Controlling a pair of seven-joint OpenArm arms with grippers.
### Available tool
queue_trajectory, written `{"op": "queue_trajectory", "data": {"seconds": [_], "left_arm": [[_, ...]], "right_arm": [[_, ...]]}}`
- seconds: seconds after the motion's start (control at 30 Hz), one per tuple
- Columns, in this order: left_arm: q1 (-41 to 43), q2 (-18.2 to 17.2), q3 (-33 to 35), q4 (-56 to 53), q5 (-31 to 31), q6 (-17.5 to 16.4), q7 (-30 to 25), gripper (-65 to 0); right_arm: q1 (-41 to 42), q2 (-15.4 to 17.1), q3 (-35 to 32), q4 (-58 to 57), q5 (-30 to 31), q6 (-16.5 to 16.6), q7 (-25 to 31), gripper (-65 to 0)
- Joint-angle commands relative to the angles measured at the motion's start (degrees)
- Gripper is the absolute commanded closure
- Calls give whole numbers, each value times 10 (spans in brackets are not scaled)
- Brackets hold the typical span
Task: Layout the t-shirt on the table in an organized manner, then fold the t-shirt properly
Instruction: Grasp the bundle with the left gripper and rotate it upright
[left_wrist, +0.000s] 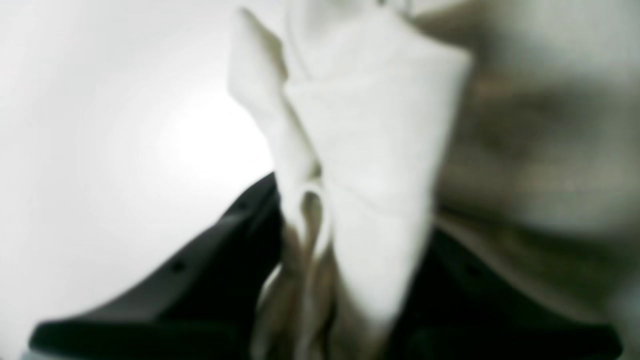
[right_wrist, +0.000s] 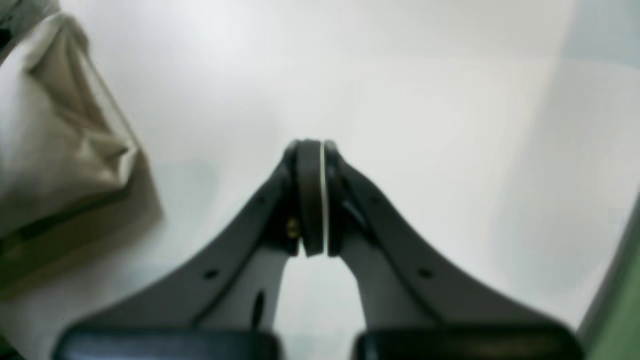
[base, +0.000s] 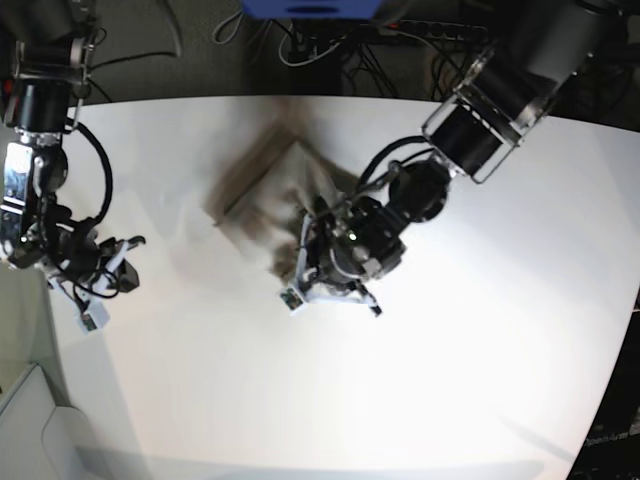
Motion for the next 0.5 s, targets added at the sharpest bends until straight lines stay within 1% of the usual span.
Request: {"op": "queue_trajectory", "data": {"seconds": [0.0, 0.1, 0.13, 0.17, 0.23, 0.3, 0.37, 0.47], "left_arm": [[-5, 5, 16, 0, 8, 0, -17, -4], [-5, 5, 51, -1, 58, 0, -115, -4], [-5, 5, 59, -1, 70, -1, -142, -4], [-5, 6, 64, -1, 74, -1, -156, -3], [-10, 13, 75, -13, 81, -4, -167, -2], [-27, 33, 83, -35, 83, -37, -167, -1], [-36, 42, 88, -52, 83, -74, -165, -1], [-41, 50, 89, -57, 85, -105, -167, -1]], "right_arm": [[13, 7, 8, 10, 10, 7, 11, 0], [12, 8, 25, 10, 10, 7, 11, 0], [9, 8, 31, 10, 10, 7, 11, 0], [8, 8, 34, 10, 10, 7, 10, 0], [6, 9, 36, 10, 10, 7, 10, 0], [1, 15, 38, 10, 10, 7, 10, 0], [-2, 15, 38, 10, 10, 7, 10, 0], [-5, 15, 38, 10, 10, 7, 10, 0]]}}
